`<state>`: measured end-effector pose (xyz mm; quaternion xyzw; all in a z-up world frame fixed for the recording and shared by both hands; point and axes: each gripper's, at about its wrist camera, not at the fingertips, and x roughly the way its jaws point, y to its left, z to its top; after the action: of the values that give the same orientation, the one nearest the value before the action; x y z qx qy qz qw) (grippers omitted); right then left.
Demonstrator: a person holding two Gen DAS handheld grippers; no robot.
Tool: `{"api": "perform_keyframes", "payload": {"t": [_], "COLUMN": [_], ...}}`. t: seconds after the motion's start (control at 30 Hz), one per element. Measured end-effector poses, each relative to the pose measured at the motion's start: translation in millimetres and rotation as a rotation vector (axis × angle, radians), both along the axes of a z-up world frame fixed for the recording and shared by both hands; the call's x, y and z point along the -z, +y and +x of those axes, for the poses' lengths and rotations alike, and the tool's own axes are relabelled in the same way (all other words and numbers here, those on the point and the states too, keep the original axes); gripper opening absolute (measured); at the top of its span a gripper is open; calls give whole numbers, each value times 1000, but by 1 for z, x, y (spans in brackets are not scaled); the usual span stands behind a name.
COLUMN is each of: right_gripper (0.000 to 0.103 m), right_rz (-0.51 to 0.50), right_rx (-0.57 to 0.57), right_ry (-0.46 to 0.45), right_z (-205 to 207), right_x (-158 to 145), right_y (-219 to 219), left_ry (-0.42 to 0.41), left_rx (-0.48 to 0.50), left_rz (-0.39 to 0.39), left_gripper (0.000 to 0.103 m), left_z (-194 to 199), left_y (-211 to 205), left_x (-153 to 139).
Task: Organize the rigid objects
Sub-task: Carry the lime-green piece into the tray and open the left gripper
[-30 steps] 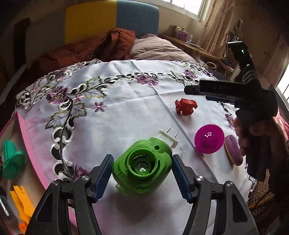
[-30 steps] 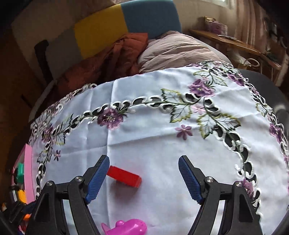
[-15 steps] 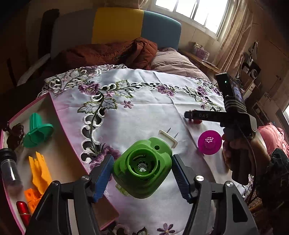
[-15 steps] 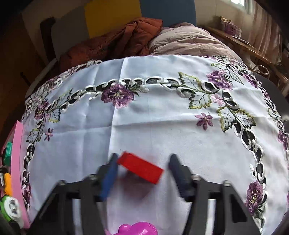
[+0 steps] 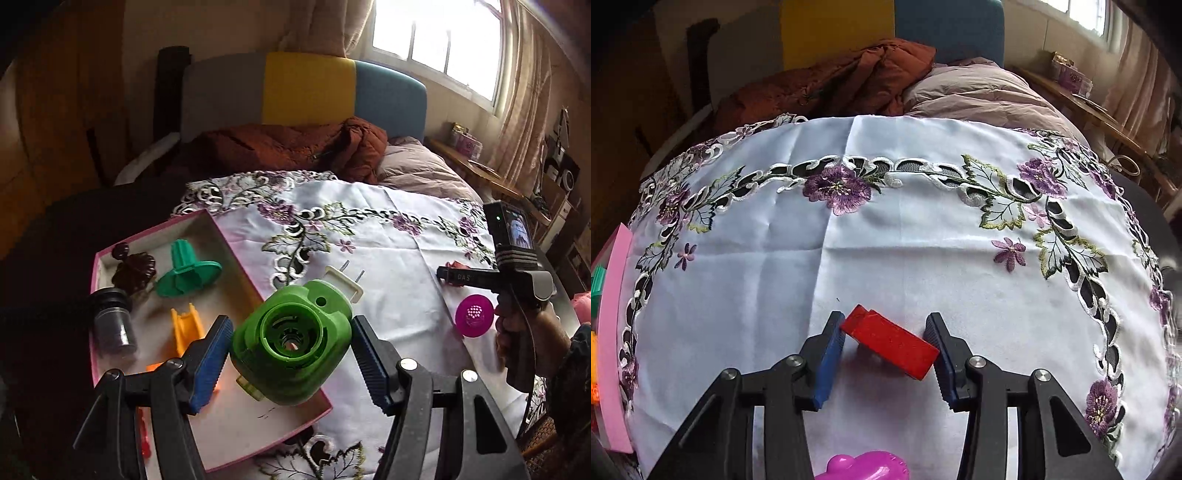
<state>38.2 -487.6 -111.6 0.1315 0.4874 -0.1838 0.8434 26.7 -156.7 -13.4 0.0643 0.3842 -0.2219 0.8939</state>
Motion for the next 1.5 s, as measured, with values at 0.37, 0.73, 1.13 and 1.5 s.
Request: {"api": "perform_keyframes", "payload": {"t": [0.37, 0.73, 1.13, 1.5], "right_gripper": [46, 46, 46, 46], "right_rz": [-32, -51, -66, -62], "right_rx": [-12, -23, -47, -85], "right_ry": [1, 2, 12, 9], "right_z": [-1, -1, 2, 7], "right_x": [-2, -3, -4, -5], "right_y": [3, 6, 10, 17], "left_ry": [-22, -18, 44, 82], "left_rx": [-243, -404, -449, -442], "left_rz": [12, 8, 4, 24], "left_gripper": [66, 66, 66, 66], "left_z": [12, 19, 34, 58], "left_y": [74, 131, 141, 115], "left_x": [-7, -5, 9, 30]}}
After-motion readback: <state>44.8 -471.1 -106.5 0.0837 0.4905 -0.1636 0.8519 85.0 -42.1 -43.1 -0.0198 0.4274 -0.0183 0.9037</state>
